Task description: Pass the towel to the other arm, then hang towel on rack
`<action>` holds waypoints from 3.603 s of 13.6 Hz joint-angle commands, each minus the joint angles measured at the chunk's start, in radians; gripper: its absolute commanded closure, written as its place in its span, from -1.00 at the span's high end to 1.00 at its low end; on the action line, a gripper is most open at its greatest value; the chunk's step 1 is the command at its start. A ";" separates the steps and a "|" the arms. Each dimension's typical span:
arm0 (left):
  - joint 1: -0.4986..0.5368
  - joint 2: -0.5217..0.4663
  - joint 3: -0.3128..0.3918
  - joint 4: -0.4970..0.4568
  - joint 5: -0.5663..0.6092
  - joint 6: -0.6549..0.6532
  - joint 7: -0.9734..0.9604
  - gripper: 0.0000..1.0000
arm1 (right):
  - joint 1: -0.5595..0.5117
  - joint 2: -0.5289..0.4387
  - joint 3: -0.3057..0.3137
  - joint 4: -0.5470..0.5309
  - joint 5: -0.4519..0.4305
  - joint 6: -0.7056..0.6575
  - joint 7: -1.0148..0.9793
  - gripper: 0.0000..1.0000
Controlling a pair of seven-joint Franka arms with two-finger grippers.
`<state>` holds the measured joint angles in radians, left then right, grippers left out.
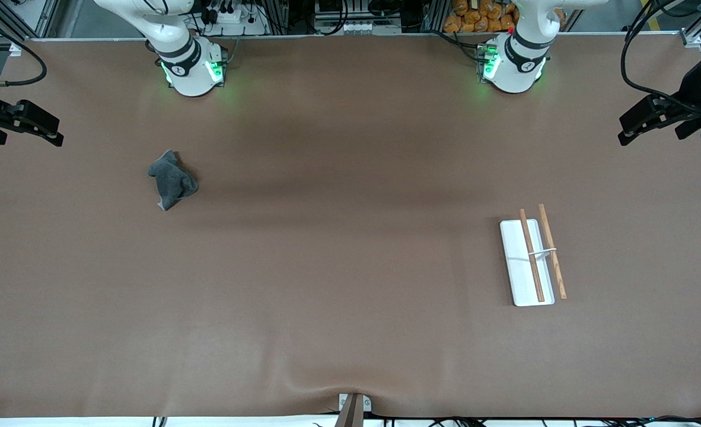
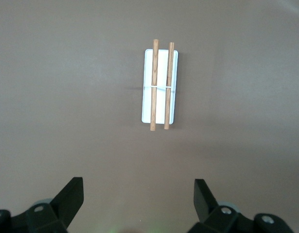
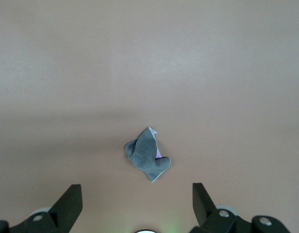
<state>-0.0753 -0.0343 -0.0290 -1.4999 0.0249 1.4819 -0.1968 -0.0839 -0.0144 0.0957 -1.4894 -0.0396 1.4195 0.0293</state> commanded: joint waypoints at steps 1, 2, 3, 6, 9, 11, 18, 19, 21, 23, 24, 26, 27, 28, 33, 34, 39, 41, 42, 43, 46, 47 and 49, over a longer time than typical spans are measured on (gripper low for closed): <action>-0.009 -0.010 0.006 0.006 0.018 -0.020 0.010 1.00 | -0.011 0.008 0.012 0.020 0.001 -0.016 -0.002 1.00; -0.011 -0.010 0.006 0.006 0.021 -0.020 0.010 1.00 | -0.013 0.010 0.012 0.020 0.003 -0.016 -0.002 1.00; -0.011 -0.010 0.006 0.006 0.021 -0.020 0.010 1.00 | -0.011 0.008 0.010 0.020 0.001 -0.016 -0.003 1.00; -0.011 -0.010 0.004 0.003 0.023 -0.022 0.010 1.00 | -0.013 0.010 0.010 0.020 0.001 -0.016 -0.009 1.00; -0.011 -0.016 0.004 -0.002 0.020 -0.038 0.007 1.00 | -0.007 0.017 0.012 0.008 0.001 -0.017 -0.012 1.00; -0.012 -0.012 0.004 -0.003 0.020 -0.038 0.007 1.00 | -0.010 0.054 0.012 0.008 0.000 -0.039 -0.019 1.00; -0.003 -0.006 -0.005 -0.017 0.007 -0.037 0.008 1.00 | -0.022 0.113 0.010 -0.063 -0.011 -0.134 -0.017 1.00; -0.003 -0.006 -0.006 -0.019 0.007 -0.037 0.008 1.00 | -0.020 0.111 0.012 -0.093 -0.006 -0.105 -0.017 1.00; -0.004 -0.004 -0.005 -0.022 0.007 -0.037 0.008 1.00 | -0.028 0.106 0.012 -0.170 0.003 -0.039 -0.017 1.00; -0.001 -0.006 -0.005 -0.020 0.006 -0.037 0.008 1.00 | -0.049 0.088 0.012 -0.279 0.029 0.054 -0.020 1.00; 0.000 -0.006 -0.005 -0.020 0.006 -0.037 0.008 1.00 | -0.054 0.080 0.012 -0.329 0.038 0.097 -0.020 1.00; 0.002 -0.006 -0.006 -0.020 0.006 -0.037 0.008 1.00 | -0.054 0.077 0.012 -0.421 0.049 0.162 -0.020 1.00; 0.002 -0.006 -0.006 -0.020 0.006 -0.038 0.008 1.00 | -0.056 0.074 0.012 -0.472 0.052 0.208 -0.020 1.00; 0.002 -0.007 -0.006 -0.020 0.004 -0.038 0.008 1.00 | -0.057 0.068 0.012 -0.524 0.052 0.260 -0.020 1.00; 0.002 -0.015 -0.006 -0.020 0.004 -0.049 0.010 1.00 | -0.062 0.050 0.012 -0.756 0.053 0.499 -0.023 0.94; 0.002 -0.016 -0.006 -0.020 0.004 -0.051 0.010 1.00 | -0.066 0.054 0.010 -0.784 0.053 0.537 -0.035 0.88; 0.002 -0.019 -0.006 -0.020 0.004 -0.066 0.017 1.00 | -0.141 0.128 0.010 -0.830 0.053 0.659 -0.109 0.63; 0.003 -0.021 -0.006 -0.020 0.004 -0.074 0.017 1.00 | -0.184 0.168 0.012 -0.830 0.053 0.688 -0.161 0.57; 0.003 -0.021 -0.006 -0.020 0.004 -0.077 0.019 1.00 | -0.194 0.185 0.012 -0.832 0.056 0.697 -0.166 0.51; 0.005 -0.022 -0.006 -0.022 0.004 -0.077 0.019 1.00 | -0.197 0.201 0.012 -0.838 0.094 0.707 -0.167 0.44; 0.005 -0.019 -0.006 -0.022 0.004 -0.077 0.019 1.00 | -0.194 0.232 0.012 -0.853 0.170 0.728 -0.167 0.38; 0.005 -0.018 -0.006 -0.022 0.004 -0.075 0.019 1.00 | -0.194 0.237 0.012 -0.858 0.181 0.731 -0.167 0.35; 0.005 -0.015 -0.006 -0.022 0.004 -0.074 0.019 1.00 | -0.200 0.257 0.012 -0.858 0.182 0.737 -0.167 0.24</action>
<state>-0.0763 -0.0381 -0.0325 -1.5197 0.0282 1.4193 -0.1968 -0.2674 0.2316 0.0982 -2.3364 0.1202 2.1392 -0.1218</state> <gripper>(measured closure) 0.000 0.326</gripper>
